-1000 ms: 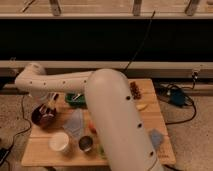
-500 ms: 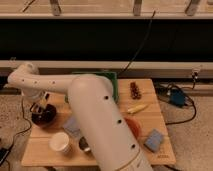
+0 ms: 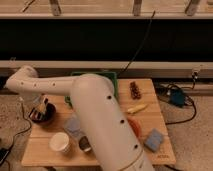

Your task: Wipe purple bowl with eraser

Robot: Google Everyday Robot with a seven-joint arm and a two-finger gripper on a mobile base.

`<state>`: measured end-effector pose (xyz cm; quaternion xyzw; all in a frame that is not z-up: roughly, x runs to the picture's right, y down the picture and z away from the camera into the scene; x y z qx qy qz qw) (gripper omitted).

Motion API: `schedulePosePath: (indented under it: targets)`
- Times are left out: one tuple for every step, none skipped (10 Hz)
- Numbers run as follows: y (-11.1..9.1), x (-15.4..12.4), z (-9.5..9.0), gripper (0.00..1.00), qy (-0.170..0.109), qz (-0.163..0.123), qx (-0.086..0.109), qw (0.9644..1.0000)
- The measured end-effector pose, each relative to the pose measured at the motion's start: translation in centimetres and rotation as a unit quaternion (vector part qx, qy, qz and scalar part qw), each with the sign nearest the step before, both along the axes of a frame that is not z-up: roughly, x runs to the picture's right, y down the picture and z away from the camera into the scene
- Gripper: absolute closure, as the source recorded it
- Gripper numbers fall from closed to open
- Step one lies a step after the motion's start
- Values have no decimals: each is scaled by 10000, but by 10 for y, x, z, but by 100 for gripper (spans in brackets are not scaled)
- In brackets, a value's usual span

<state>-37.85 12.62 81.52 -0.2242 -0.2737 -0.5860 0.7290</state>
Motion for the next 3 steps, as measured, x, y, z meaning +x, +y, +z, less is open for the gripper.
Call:
schedulePosePath:
  targets:
    - [0,20,3,100,202,57,-80,9997]
    - [0,26,4,100,266,95,-118,9995]
    - [-5,40,9,100,486,300,-242,9981]
